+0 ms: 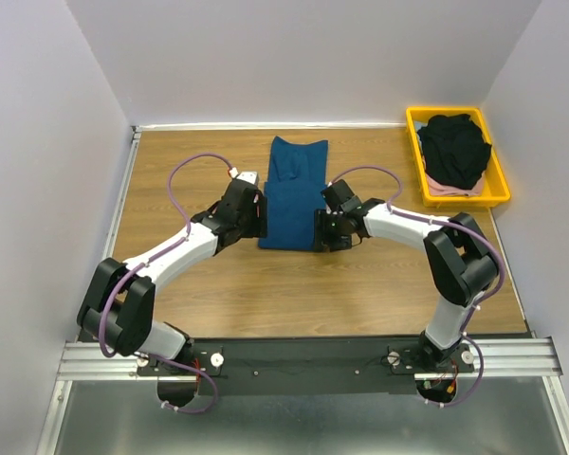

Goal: Fold and stack the t-shirts
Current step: Fold the tshirt

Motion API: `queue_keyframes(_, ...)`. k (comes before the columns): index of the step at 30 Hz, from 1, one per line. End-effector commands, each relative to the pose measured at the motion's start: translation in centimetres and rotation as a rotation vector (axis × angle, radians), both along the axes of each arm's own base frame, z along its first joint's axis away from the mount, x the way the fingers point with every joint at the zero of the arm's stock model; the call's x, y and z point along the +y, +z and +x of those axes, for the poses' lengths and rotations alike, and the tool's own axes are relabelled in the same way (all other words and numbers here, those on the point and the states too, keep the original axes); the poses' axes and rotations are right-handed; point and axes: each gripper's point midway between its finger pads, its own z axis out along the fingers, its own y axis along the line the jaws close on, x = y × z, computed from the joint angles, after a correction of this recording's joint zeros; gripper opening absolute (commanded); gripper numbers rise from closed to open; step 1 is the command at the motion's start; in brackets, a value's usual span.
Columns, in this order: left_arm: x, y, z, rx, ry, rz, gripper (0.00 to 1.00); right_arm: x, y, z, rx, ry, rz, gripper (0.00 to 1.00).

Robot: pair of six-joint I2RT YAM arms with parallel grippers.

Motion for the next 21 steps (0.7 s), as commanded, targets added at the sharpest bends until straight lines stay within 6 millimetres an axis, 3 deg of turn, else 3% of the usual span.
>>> queue_keyframes(1,0.2,0.9,0.2,-0.023,0.028,0.006,0.72,0.5,0.8,0.4,-0.027,-0.019,-0.034,0.62)
queue_keyframes(10,0.4,-0.6,0.1,0.007,0.033,0.031,0.71,0.2,-0.1,0.9,-0.050,-0.048,-0.113,0.58)
queue_keyframes(14,0.2,-1.5,0.0,0.030,0.027,0.037,0.71,-0.7,-2.8,-0.1,-0.003,-0.033,-0.189,0.55)
queue_keyframes(20,0.3,-2.4,0.0,0.069,0.035,0.054,0.71,-2.1,-4.5,-1.7,0.033,-0.018,-0.253,0.37)
queue_keyframes(21,0.1,-2.5,-0.1,0.076,0.032,0.055,0.71,-2.3,-4.6,-2.0,0.037,-0.013,-0.260,0.30)
